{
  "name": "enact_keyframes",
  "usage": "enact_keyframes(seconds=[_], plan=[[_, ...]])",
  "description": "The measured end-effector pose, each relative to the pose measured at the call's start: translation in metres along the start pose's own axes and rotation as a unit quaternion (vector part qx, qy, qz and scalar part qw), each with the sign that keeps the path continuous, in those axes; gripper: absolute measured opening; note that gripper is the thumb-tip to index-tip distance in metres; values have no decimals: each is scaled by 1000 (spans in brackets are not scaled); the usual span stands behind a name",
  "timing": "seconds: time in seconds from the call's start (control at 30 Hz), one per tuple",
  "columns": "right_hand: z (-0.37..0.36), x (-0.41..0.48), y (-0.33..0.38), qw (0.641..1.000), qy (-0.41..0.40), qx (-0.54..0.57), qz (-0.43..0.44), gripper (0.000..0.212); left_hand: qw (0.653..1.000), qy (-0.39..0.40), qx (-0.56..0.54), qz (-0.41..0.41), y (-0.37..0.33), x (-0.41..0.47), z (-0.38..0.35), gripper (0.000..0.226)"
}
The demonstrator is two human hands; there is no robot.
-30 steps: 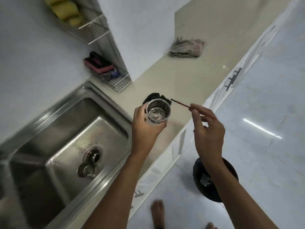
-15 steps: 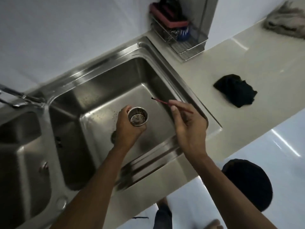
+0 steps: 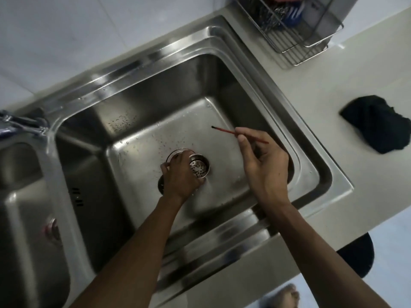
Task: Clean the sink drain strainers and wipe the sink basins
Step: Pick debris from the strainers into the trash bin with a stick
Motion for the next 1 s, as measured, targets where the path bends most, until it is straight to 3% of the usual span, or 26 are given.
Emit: enact_keyframes(seconds=[0.5,0.67,0.87,1.0], plan=[[-27,4,-10,997,23,-69,2,20,999,44,1,13,10,5,-19,88],[-25,4,-4,997,13,-70,3,21,998,62,8,-3,7,0,-11,104],[-12,9,17,998,5,-55,20,22,1000,-12,-1,-21,-14,-7,30,114],[12,28,44,995,-14,-61,76,24,993,-99,-49,-37,-53,-5,74,100]])
Point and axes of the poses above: each hand's wrist, its own x-axis towards the middle knuckle, its own z-axis out of the back of the hand, y = z × x, the point moved 10 cm from there along x, towards the middle knuckle, and after that the axes turned 8 degrees about x, right-handed, at the moved point
